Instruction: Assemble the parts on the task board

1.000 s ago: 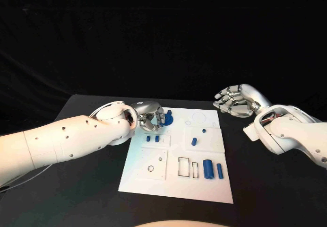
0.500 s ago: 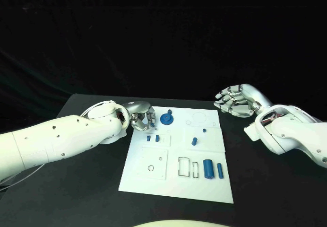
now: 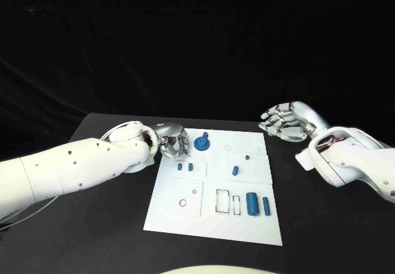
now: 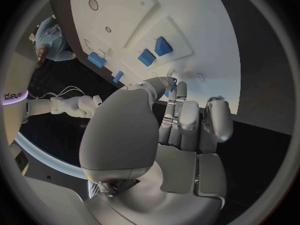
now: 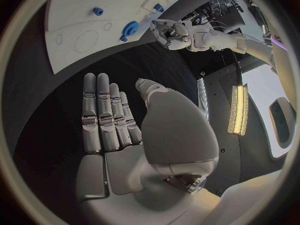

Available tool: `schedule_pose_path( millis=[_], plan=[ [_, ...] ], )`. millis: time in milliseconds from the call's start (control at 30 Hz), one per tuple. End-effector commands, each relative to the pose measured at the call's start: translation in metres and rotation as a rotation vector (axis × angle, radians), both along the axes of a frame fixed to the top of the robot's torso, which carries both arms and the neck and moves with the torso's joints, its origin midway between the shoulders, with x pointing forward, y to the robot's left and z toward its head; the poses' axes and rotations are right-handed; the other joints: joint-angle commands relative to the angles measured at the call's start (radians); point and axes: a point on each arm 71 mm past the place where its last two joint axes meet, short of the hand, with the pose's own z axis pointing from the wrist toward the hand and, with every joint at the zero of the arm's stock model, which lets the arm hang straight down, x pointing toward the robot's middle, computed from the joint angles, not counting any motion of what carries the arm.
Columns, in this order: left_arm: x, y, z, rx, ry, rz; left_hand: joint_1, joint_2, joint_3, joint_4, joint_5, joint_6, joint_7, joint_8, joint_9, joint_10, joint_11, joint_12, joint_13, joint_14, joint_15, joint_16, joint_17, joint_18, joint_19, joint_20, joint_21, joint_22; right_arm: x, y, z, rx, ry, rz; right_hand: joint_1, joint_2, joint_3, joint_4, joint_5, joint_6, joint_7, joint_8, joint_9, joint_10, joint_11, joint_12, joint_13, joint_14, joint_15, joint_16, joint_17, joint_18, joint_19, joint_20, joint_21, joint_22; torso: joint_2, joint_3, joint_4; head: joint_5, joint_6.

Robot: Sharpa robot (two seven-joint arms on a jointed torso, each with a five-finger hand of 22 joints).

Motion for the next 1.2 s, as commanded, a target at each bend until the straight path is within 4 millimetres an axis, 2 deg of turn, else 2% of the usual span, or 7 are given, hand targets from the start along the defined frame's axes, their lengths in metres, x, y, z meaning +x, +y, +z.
schedule_pose_path(
  millis=[33,933,1200],
  plan=[
    [0.0,-0.003,-0.002,0.004,0.018,-0.007,-0.009,-0.001,-0.005,-0.002,-0.005,0.007,0.002,-0.002,0.001,0.006,0.001,-0.003,-0.002,0.008,-0.001,0.002,0.0,-0.015,0.007,-0.003,0.005,0.001,-0.001,0.002,0.0,-0.004,-0.005,0.014,0.002,0.002,0.004,0.003,0.004,0.006,0.013,-0.006,-0.001,0.008,0.002,-0.006,-0.001,0.008,0.001,-0.007,-0.001,0.011,0.006,0.001,-0.005,-0.001,0.0,0.0001,0.0002,0.0,0.0],
    [0.003,-0.012,-0.01,0.023,0.05,-0.016,-0.01,0.0,-0.004,-0.002,-0.005,0.008,0.001,-0.003,0.001,0.008,0.001,-0.005,-0.002,0.008,-0.002,0.002,0.0,-0.015,0.007,-0.003,0.005,0.001,-0.002,0.003,0.0,-0.002,-0.004,0.019,0.002,0.002,0.004,0.003,0.004,0.006,0.013,-0.006,-0.001,0.008,0.002,-0.006,-0.001,0.008,0.001,-0.007,-0.001,0.011,0.006,0.001,-0.005,-0.001,0.0,-0.0007,-0.0006,-0.001,-0.001],
    [0.003,-0.014,-0.011,0.027,0.059,-0.022,-0.01,-0.001,-0.005,-0.002,-0.006,0.008,0.001,-0.004,0.0,0.007,0.001,-0.006,-0.002,0.007,-0.002,0.001,-0.002,-0.015,0.006,-0.003,0.004,0.0,-0.002,0.003,0.0,-0.002,-0.005,0.019,0.001,0.002,0.004,0.003,0.004,0.007,0.013,-0.008,-0.002,0.009,0.002,-0.007,-0.004,0.008,0.001,-0.01,-0.003,0.011,0.006,0.002,-0.008,-0.004,0.0,-0.0004,0.0009,-0.003,-0.003]
  ],
)
